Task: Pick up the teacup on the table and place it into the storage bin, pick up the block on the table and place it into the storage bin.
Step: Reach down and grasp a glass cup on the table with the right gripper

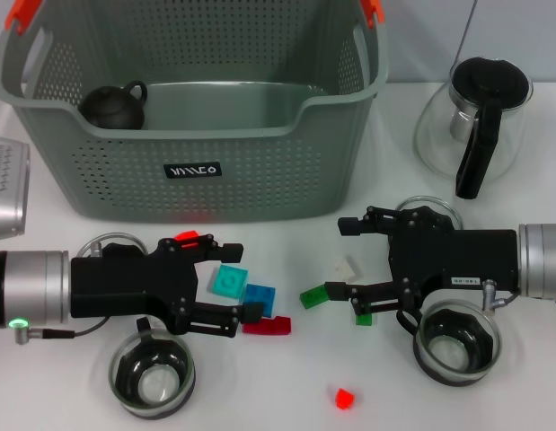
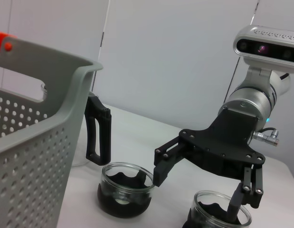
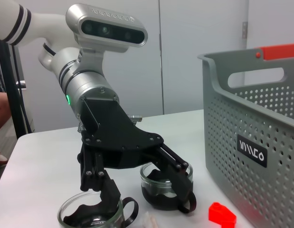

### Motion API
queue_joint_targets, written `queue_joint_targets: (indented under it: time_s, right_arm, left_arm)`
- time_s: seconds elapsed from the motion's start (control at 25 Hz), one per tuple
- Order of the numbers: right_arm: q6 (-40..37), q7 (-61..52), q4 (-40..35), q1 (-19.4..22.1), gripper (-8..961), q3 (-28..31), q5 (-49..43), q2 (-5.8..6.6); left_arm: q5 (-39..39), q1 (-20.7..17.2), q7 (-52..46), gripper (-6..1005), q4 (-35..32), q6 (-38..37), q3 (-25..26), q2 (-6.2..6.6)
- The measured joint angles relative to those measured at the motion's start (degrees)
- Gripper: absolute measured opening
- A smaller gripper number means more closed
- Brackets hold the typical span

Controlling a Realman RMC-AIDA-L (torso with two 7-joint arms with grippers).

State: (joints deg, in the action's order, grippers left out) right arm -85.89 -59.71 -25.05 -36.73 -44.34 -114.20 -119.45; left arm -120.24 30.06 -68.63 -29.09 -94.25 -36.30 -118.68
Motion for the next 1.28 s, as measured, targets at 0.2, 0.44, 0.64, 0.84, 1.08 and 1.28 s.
queue_joint_targets:
  time_s: [0.2,0.44,0.64,0.84,1.08,1.28]
  right_arm:
    - [-0.22,0.18,0.00,0.12,927,0.14,0.04,0.00]
    - [-0.29,0.20,0.00,0.00,914,0.17,0.04,0.00]
    - [-0.37,0.21,0.00,-0.05,903,0.24,0.04,0.00]
    - [-0.39,0.30,-0.04,0.00,892,0.43,0.04,0.00]
    - [-3.57,0.32,-2.61,1.11,878,1.31,0.09,0.34]
    - [-11.08,-5.15,-7.66,2.51,867,1.99,-0.28,1.85]
  left_arm:
    - [0.00,0.00,0.00,934,-0.01,-0.10,-0.16,-0.05]
    - [0.00,-0.06,-0.02,934,-0.01,-0.03,-0.28,-0.09]
    - [0.00,-0.10,-0.05,933,-0.01,-0.21,-0.26,-0.15]
    - [0.00,-0.06,-0.08,933,-0.01,-0.41,-0.26,0.00]
    - [0.02,-0.01,-0.10,933,-0.01,-1.23,-0.31,0.18]
    - [0.45,-0.06,0.18,933,0.13,-1.28,0.03,-0.24]
